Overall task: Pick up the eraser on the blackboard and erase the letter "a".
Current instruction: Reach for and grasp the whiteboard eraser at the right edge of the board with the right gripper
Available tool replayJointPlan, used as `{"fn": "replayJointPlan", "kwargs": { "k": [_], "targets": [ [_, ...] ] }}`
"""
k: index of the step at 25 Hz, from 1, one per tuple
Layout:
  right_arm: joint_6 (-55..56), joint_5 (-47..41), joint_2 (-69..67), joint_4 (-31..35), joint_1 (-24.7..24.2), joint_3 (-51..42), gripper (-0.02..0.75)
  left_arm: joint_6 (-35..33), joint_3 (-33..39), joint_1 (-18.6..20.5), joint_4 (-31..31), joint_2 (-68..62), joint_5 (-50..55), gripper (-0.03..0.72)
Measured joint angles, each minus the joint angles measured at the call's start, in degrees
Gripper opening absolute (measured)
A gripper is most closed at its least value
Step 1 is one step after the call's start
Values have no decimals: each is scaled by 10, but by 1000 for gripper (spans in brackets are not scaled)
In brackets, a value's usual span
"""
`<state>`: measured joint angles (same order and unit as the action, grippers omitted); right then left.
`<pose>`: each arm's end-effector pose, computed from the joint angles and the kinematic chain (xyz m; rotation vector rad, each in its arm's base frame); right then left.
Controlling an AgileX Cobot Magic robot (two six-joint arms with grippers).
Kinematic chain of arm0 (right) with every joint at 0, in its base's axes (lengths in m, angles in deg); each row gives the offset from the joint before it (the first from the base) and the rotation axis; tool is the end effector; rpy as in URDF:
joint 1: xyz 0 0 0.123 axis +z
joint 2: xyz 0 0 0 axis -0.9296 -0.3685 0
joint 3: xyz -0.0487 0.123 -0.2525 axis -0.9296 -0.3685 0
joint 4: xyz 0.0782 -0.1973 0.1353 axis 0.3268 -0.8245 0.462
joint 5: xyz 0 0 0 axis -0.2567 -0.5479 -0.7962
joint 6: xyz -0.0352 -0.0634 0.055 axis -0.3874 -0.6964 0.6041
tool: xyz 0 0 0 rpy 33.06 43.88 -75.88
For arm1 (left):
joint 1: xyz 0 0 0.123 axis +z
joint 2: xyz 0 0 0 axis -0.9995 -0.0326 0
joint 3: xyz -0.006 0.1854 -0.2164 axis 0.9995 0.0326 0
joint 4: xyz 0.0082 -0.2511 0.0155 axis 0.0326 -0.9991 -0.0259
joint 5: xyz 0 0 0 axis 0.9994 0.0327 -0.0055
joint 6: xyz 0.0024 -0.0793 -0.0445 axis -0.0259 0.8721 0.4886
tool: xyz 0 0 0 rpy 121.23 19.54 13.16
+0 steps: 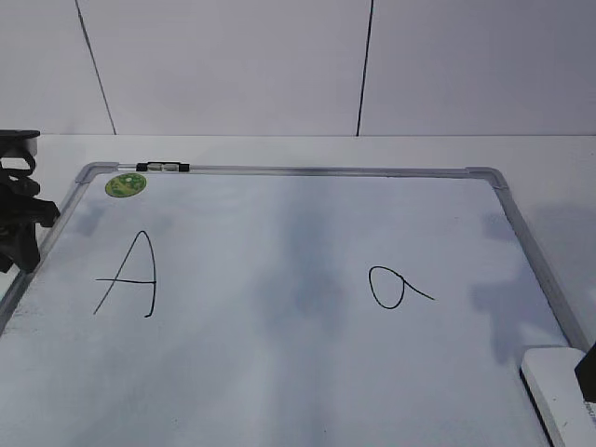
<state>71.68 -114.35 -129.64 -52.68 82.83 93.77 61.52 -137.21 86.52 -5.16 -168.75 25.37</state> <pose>0.1491 0.0557 0.2834 -0.0765 2.9784 0.3350 0.3678 -0.0172 0.1627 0.1279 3.0666 -0.1160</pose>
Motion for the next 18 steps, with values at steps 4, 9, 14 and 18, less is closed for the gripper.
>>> {"fn": "replayJointPlan", "kwargs": {
  "k": [4,9,14,18],
  "targets": [
    [0,0,0,1,0,0,592,0,-1,0,1,-14,0,235],
    [0,1,0,1,0,0,592,0,-1,0,1,-15,0,228],
    [0,1,0,1,0,0,592,0,-1,0,-2,-15,0,52],
    [0,1,0,1,0,0,592,6,-3,1,-9,-15,0,17]
  ]
}}
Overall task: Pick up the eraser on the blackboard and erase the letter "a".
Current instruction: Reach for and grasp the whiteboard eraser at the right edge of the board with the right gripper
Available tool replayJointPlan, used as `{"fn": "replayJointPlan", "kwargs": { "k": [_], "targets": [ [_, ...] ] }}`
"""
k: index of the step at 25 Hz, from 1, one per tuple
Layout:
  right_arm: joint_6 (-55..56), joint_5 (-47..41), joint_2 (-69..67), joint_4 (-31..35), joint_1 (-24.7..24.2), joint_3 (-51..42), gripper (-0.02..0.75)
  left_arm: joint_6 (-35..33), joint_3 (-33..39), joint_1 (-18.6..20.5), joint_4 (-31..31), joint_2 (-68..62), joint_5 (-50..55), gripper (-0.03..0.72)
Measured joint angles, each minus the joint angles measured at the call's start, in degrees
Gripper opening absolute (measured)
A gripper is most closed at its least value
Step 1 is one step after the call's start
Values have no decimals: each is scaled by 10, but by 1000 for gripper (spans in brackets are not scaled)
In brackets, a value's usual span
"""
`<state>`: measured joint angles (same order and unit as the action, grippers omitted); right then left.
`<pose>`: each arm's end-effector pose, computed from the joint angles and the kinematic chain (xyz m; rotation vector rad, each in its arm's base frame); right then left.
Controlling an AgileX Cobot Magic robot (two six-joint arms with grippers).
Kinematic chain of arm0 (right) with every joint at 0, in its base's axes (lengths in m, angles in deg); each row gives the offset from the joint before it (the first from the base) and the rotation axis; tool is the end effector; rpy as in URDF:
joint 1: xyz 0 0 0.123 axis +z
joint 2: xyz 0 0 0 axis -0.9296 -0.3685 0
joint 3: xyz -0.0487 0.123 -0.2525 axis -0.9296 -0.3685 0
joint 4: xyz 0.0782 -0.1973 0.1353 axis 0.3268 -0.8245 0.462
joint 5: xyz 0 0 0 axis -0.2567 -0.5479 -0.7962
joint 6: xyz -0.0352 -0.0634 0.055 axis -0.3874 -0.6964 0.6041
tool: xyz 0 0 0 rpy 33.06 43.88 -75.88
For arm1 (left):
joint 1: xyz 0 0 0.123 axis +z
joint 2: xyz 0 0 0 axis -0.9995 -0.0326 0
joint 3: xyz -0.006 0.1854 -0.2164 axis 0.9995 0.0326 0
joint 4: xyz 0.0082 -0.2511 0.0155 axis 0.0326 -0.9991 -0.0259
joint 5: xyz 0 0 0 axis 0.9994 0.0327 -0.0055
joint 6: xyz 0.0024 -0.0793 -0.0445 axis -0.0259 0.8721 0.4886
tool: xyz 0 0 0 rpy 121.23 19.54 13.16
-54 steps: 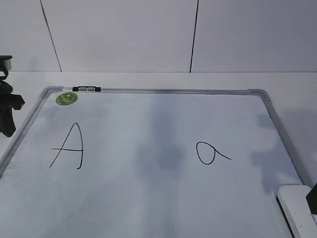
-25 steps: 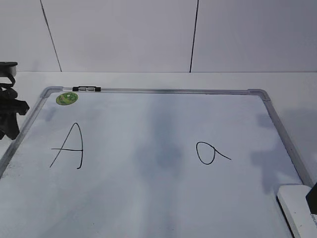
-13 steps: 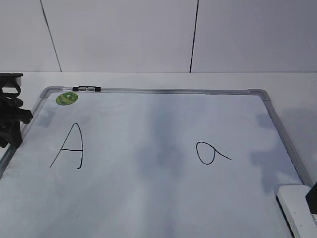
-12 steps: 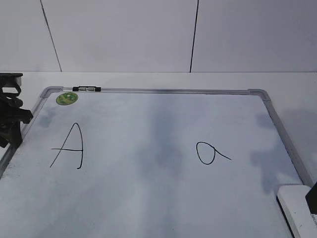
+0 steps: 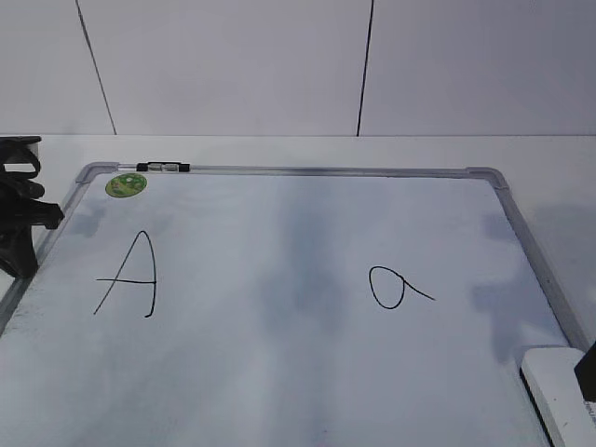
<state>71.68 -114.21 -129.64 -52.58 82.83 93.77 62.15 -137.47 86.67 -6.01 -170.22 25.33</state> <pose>0.1493 0.0559 0.2835 -0.0755 2.9761 0.3379 0.3698 -0.0174 0.1544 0.0930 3.0873 -0.1361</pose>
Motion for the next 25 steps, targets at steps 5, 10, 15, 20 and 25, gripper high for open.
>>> {"fn": "replayJointPlan", "kwargs": {
  "k": [5,10,15,20,25],
  "targets": [
    [0,0,0,-17,0,0,592,0,0,0,0,0,0,14],
    [6,0,0,-41,0,0,658,0,0,0,0,0,0,14],
    [21,1,-6,-70,0,-4,679,0,0,0,-3,0,0,14],
    [25,23,-14,-73,0,-40,679,0,0,0,-4,0,0,15],
    [25,83,-24,-78,0,-49,679,0,0,0,-4,0,0,15]
  ]
}}
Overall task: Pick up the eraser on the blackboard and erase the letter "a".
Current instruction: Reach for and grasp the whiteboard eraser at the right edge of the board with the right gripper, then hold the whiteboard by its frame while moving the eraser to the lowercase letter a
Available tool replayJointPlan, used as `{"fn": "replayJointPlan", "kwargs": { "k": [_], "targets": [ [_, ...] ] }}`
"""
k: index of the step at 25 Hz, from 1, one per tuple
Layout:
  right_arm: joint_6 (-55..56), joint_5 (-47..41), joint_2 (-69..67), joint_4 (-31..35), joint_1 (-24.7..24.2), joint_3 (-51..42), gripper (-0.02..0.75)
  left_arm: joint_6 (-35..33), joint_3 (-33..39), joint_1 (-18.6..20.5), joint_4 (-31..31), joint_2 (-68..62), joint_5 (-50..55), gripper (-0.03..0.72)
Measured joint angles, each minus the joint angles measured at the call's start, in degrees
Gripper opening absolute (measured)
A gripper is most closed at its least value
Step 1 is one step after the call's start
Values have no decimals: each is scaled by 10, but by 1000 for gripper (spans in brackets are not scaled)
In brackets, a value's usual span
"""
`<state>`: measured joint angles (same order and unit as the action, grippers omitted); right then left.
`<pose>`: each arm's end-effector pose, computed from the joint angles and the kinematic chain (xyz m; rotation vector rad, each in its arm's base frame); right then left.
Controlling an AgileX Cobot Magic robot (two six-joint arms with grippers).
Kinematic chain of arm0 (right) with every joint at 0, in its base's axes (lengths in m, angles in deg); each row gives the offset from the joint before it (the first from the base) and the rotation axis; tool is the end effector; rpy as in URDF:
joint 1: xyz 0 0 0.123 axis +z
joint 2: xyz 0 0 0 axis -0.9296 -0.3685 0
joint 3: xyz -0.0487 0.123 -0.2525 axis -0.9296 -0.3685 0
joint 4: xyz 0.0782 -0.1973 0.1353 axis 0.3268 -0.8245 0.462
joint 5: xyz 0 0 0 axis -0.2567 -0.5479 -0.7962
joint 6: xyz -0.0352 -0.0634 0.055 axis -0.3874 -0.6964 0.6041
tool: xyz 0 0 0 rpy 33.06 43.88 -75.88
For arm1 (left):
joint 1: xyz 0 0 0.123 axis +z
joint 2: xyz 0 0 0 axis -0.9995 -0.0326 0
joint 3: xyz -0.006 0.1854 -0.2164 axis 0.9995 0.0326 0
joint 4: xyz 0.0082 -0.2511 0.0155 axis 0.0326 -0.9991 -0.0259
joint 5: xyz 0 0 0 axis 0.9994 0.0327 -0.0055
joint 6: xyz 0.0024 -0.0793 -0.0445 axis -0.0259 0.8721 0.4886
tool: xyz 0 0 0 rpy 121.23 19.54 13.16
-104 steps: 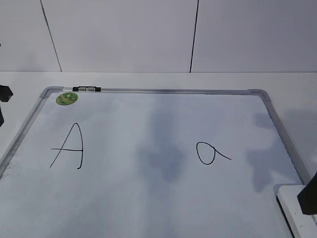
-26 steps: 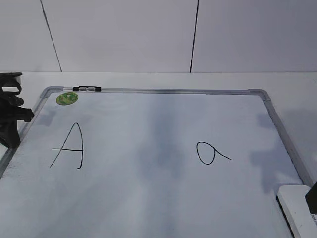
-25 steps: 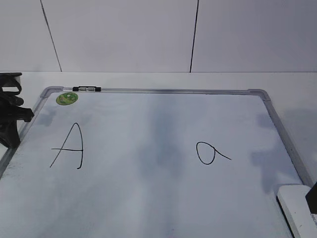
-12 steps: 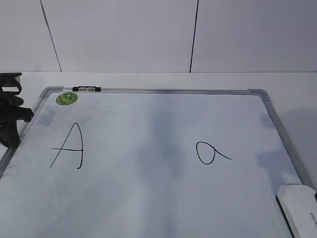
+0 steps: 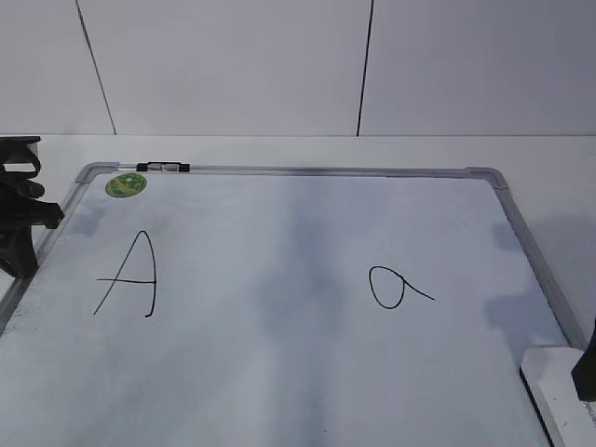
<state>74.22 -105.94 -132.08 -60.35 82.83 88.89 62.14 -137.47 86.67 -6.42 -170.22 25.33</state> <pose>0.1606 0.0466 0.2548 -0.0457 2.9500 0.1505 0.3698 -0.0179 0.1544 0.0868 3.0869 -0.1450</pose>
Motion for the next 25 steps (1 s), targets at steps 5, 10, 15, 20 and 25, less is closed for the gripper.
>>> {"fn": "replayJointPlan", "kwargs": {
  "k": [5,10,15,20,25],
  "targets": [
    [1,12,-36,-21,0,0,679,0,0,0,0,0,0,14],
    [1,35,-75,-25,0,0,679,0,0,0,0,0,0,14],
    [1,46,-107,-26,0,0,679,0,0,0,0,0,0,14],
    [1,60,-135,-26,0,0,674,0,0,0,0,0,0,14],
    [1,78,-164,-26,0,-10,668,0,0,0,0,0,0,14]
  ]
}}
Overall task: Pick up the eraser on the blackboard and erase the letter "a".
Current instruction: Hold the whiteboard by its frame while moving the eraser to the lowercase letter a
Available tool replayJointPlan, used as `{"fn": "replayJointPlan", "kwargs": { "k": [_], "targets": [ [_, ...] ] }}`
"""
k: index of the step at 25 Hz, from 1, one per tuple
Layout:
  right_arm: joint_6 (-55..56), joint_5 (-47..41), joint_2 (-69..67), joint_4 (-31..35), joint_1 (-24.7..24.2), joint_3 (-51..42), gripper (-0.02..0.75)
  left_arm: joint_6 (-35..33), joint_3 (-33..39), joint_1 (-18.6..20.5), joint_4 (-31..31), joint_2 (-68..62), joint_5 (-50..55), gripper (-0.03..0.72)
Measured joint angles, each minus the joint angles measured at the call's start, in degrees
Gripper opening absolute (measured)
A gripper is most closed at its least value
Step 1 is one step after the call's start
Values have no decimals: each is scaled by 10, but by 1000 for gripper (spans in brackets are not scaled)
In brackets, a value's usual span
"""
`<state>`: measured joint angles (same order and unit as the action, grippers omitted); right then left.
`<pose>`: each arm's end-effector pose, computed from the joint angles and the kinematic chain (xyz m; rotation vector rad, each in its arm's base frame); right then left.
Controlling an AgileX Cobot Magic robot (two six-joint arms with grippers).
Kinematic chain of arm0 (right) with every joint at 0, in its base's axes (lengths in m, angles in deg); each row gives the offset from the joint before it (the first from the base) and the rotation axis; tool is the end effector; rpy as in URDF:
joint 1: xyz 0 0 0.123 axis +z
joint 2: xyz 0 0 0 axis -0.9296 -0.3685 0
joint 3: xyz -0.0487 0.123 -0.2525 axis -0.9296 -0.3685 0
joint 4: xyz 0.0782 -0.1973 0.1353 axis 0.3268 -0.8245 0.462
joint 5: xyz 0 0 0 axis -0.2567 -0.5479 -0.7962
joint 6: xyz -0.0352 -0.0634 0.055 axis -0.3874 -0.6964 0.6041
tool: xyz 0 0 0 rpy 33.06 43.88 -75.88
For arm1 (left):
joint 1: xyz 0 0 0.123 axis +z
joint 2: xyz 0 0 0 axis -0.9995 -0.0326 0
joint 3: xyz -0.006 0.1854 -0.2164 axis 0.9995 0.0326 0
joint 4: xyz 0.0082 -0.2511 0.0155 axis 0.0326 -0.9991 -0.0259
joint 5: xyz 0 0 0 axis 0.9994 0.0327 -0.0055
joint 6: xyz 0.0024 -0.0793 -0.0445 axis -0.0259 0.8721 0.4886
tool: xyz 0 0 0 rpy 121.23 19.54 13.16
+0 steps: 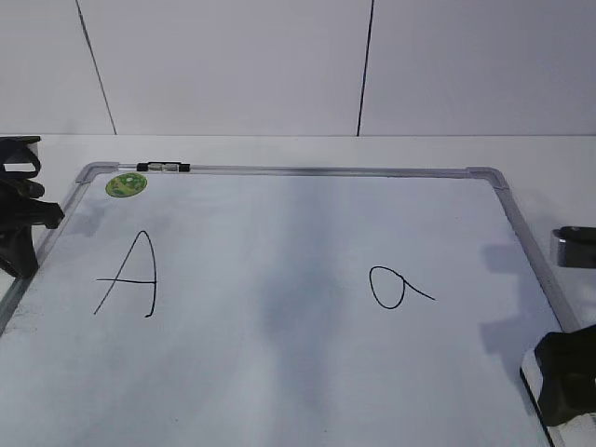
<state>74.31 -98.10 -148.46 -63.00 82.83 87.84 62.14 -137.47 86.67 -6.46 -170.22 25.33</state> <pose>0.1993 0.0526 0.1979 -0.0677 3.1063 0.0322 0.3698 -0.0179 0.1544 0.0862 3.0868 -0.1459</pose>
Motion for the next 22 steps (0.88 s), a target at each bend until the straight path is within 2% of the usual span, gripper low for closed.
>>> {"fn": "replayJointPlan", "kwargs": {
  "k": [10,18,22],
  "targets": [
    [-1,60,-17,0,0,-27,653,0,0,0,0,0,0,14],
    [-2,70,-51,0,0,-27,641,0,0,0,0,0,0,14],
    [-2,69,-53,0,0,-27,611,0,0,0,0,0,0,14]
  ]
}}
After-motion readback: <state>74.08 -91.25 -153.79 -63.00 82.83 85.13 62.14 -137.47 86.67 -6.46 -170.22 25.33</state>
